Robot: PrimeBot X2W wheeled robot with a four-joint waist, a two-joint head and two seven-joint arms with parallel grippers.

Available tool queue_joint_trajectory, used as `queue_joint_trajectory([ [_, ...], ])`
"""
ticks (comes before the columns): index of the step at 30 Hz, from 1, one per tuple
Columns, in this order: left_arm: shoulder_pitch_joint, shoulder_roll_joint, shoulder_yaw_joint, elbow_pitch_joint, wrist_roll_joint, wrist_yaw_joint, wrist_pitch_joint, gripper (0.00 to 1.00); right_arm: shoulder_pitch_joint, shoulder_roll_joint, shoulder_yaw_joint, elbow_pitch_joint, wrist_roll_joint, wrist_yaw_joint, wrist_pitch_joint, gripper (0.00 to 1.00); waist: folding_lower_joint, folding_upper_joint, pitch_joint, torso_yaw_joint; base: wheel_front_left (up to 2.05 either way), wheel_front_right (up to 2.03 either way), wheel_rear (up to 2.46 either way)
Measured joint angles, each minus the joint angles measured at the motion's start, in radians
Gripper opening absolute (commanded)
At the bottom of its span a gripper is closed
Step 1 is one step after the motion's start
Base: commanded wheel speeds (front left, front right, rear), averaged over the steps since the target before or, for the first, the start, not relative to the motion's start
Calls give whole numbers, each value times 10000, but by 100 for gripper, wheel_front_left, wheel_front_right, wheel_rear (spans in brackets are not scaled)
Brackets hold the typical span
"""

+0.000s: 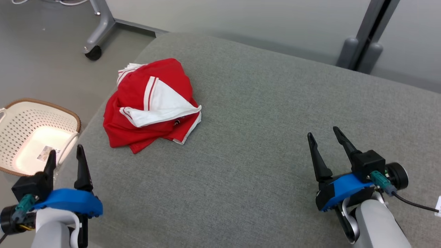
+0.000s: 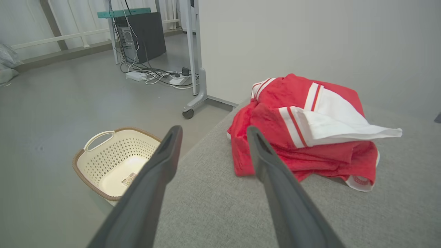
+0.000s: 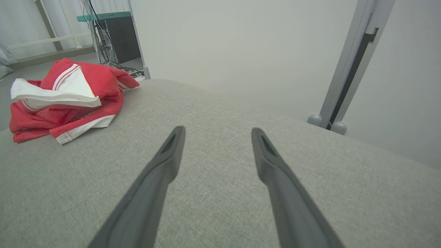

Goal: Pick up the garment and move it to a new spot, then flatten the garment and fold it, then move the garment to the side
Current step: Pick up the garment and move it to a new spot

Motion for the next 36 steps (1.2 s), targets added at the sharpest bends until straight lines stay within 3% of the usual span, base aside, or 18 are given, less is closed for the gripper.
queue_joint_trajectory([
  [2,-143,38,-58,-13,-171,0,0,100,-84,-2,50,-50,-44,0,-2,100,0,0,129,-101,0,0,0],
  [15,-2549,1609,-1521,959,-2286,-2,0,100,-786,-2,420,-288,-604,0,0,100,1,1,1666,-1280,0,0,0],
  [26,-4033,2865,-3252,3331,-3682,-2,0,100,-997,-2,435,-370,-690,0,0,100,1,1,2380,-1908,0,0,0],
  [36,-4527,2846,-4105,5386,-4761,-2,280,100,-998,-2,408,-456,-612,0,-2,100,-1,1,2508,-2076,0,0,0],
])
